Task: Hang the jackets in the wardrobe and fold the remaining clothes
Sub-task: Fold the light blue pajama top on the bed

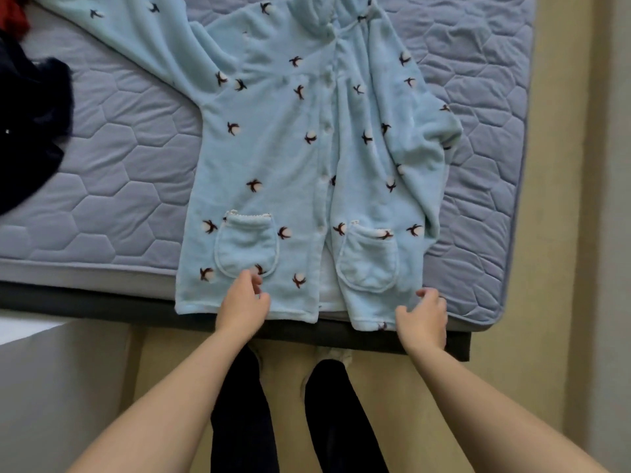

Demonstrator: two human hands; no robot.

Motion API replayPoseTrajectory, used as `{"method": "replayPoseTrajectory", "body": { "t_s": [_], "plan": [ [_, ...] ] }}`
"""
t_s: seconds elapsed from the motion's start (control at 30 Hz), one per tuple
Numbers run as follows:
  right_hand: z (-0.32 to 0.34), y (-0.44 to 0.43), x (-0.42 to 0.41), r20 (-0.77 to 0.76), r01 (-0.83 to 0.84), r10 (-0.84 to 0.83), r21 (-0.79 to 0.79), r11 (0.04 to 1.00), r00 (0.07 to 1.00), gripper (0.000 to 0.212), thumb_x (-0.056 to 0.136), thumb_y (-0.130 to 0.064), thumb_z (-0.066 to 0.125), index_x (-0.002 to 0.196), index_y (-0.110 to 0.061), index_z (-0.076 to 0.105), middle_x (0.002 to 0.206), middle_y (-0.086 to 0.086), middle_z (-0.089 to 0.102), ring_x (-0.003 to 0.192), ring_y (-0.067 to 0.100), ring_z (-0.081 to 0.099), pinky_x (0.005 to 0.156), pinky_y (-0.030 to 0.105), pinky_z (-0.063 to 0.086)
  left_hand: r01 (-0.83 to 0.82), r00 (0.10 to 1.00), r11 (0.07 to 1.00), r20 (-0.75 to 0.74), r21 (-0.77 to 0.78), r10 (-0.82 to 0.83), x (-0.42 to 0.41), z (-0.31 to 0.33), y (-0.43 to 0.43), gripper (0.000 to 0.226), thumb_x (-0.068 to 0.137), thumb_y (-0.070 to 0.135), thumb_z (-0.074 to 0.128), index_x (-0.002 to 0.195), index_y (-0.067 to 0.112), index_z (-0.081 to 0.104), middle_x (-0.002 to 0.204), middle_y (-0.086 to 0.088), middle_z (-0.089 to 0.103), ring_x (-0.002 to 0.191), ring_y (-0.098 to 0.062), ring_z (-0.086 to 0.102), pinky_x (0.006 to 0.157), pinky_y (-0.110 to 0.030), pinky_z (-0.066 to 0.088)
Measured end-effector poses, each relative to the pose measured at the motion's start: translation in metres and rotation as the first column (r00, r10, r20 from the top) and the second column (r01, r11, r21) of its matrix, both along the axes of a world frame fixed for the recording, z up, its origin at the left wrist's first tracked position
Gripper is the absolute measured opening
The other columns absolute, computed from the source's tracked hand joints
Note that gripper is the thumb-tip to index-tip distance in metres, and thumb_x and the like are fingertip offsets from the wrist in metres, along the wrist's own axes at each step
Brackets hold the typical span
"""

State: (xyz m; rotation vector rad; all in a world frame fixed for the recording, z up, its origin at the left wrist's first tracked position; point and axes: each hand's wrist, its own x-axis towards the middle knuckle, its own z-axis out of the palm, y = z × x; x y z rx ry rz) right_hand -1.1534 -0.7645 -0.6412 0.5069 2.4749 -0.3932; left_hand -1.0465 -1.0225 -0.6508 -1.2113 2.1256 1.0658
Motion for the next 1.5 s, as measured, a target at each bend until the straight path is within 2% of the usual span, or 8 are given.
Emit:
{"method": "replayPoseTrajectory", "body": {
  "t_s": [0.13,0.33,0.6,0.77,0.9,1.07,1.33,1.5],
  "plan": [
    [-0.016,0.040,-0.018,0.251,0.264,-0.224,-0.140,0.954,0.942,0.052,0.089,-0.021,0.058,0.136,-0.011,0.039,0.129,0.012,0.051,0.107,0.028,0.052,0.081,0.033,0.041,-0.149,0.989,0.912,0.043,0.381,0.144,-0.049,-0.026,0.067,0.024,0.090,0.013,0.055,0.114,0.012,0.051,0.100,-0.002,0.061,0.099,-0.022,0.060,0.084,-0.038,0.050],
    [-0.038,0.053,-0.020,0.362,0.233,-0.066,-0.439,0.868,0.930,0.023,0.088,-0.014,0.059,0.111,-0.015,0.056,0.109,0.004,0.065,0.101,0.021,0.061,0.089,0.036,0.049,-0.463,0.855,0.619,0.136,0.634,0.500,-0.095,-0.045,0.123,0.043,0.085,0.012,0.066,0.122,0.020,0.045,0.118,0.001,0.059,0.104,-0.020,0.059,0.088,-0.039,0.051],
    [-0.019,0.096,-0.042,0.342,0.433,-0.282,-0.533,0.727,0.896,0.014,0.094,-0.020,0.050,0.104,-0.020,0.060,0.093,0.002,0.068,0.084,0.017,0.064,0.071,0.029,0.053,-0.503,0.823,0.670,0.066,0.547,0.564,-0.079,-0.038,0.112,0.047,0.072,0.019,0.078,0.116,0.011,0.061,0.109,-0.009,0.068,0.096,-0.026,0.065,0.085,-0.040,0.053],
    [-0.038,0.115,-0.037,0.406,0.541,-0.403,-0.321,0.778,0.820,0.012,0.091,-0.010,0.059,0.097,-0.014,0.049,0.093,0.012,0.061,0.065,0.017,0.060,0.049,0.027,0.052,-0.230,0.973,0.922,0.084,0.312,0.214,-0.067,-0.041,0.097,0.032,0.083,0.018,0.066,0.113,0.013,0.057,0.110,-0.007,0.063,0.095,-0.022,0.061,0.075,-0.031,0.051],
    [-0.038,0.119,-0.028,0.464,0.438,-0.328,-0.151,0.886,0.823,0.022,0.087,-0.011,0.058,0.105,-0.017,0.048,0.093,0.009,0.059,0.073,0.021,0.058,0.061,0.032,0.049,-0.015,0.966,0.969,0.255,0.247,-0.050,-0.059,-0.033,0.087,0.024,0.084,0.023,0.063,0.100,0.015,0.047,0.104,-0.008,0.059,0.084,-0.021,0.056,0.066,-0.031,0.045],
    [0.000,0.094,-0.059,0.376,0.209,-0.152,-0.114,0.971,0.914,0.041,0.088,-0.021,0.056,0.126,-0.013,0.044,0.112,0.010,0.055,0.101,0.028,0.054,0.089,0.039,0.048,0.188,0.946,0.972,0.239,0.142,-0.218,-0.069,0.006,0.072,0.047,0.085,0.025,0.060,0.127,0.014,0.040,0.120,-0.006,0.052,0.095,-0.020,0.050,0.078,-0.030,0.040],
    [0.039,0.016,-0.192,0.186,0.036,0.022,-0.305,0.952,0.982,0.051,0.088,-0.018,0.060,0.134,-0.008,0.040,0.128,0.013,0.054,0.108,0.028,0.054,0.086,0.034,0.045,0.382,0.904,0.911,0.144,0.154,-0.403,-0.153,0.048,0.049,0.034,0.089,0.024,0.053,0.122,0.018,0.046,0.116,-0.001,0.054,0.095,-0.017,0.055,0.078,-0.030,0.048],
    [-0.013,-0.018,-0.291,0.113,-0.027,0.067,-0.326,0.945,0.991,0.062,0.083,-0.011,0.060,0.139,-0.013,0.033,0.137,0.011,0.046,0.120,0.031,0.050,0.098,0.042,0.045,0.421,0.907,0.906,0.025,-0.042,-0.420,-0.233,0.016,0.072,0.051,0.089,0.024,0.053,0.137,0.020,0.037,0.144,0.000,0.035,0.131,-0.020,0.036,0.100,-0.036,0.039]
  ]
}}
